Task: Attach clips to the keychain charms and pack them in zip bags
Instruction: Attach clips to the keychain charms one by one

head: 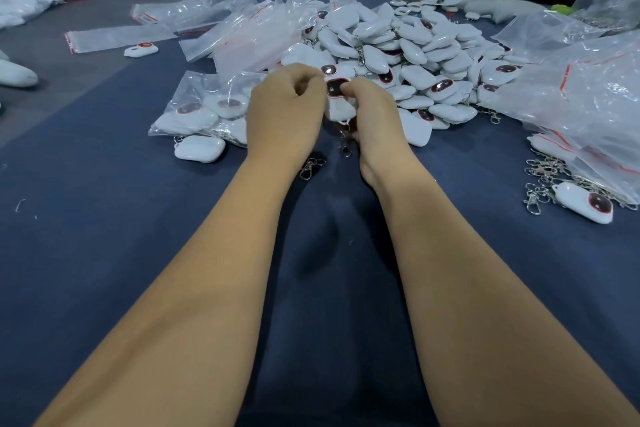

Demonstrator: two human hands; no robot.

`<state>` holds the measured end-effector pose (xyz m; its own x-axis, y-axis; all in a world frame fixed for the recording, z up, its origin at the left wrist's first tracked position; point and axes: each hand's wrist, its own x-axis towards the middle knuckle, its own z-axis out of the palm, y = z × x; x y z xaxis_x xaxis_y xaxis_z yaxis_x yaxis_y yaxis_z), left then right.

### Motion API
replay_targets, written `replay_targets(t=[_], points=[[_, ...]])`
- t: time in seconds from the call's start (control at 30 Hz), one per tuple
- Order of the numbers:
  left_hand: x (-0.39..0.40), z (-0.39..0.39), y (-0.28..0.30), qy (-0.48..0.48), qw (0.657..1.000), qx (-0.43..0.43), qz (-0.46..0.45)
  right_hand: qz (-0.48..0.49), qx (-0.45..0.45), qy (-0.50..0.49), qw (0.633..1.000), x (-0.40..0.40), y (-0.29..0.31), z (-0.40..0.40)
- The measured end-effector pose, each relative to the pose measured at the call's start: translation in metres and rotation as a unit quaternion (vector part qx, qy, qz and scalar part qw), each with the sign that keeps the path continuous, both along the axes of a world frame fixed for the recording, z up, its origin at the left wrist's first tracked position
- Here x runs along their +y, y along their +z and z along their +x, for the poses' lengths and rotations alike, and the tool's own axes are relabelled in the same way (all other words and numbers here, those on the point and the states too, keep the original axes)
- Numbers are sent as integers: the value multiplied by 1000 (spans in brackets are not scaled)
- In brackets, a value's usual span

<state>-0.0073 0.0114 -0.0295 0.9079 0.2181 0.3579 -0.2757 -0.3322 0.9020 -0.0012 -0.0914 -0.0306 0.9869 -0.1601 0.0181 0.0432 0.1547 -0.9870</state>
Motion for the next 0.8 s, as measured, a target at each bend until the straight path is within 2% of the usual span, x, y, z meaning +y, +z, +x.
replay_targets(t=[0.07, 0.17, 0.23, 0.3, 0.4, 0.5, 0.57, 0.63, 0.73, 0.8], points=[[7, 1, 0, 97, 987, -26, 124, -31, 9, -34, 999, -2, 0, 1], [20, 8, -5, 181, 923, 29, 339, -20, 10, -42, 999, -4, 0, 3], [23, 7, -8, 191, 900, 77, 383, 22, 13, -26, 999, -3, 1, 3], [23, 8, -8, 193, 898, 84, 387, 79, 9, -8, 997, -2, 2, 3], [22, 9, -6, 183, 920, 52, 344, 150, -5, 28, 988, 0, 4, 0], [19, 3, 1, 147, 968, 34, 200, 197, -26, 80, 977, 4, 5, -2], [16, 0, 4, 114, 988, 19, 102, 193, -32, 99, 976, 6, 4, -3], [15, 0, 6, 97, 995, 4, 34, 162, -31, 100, 981, 9, 2, -4], [12, 2, 7, 82, 996, -38, -7, 88, -41, 78, 992, 13, -1, -4], [10, 0, 6, 63, 996, -61, -15, -47, -78, 33, 995, 15, -4, -5]])
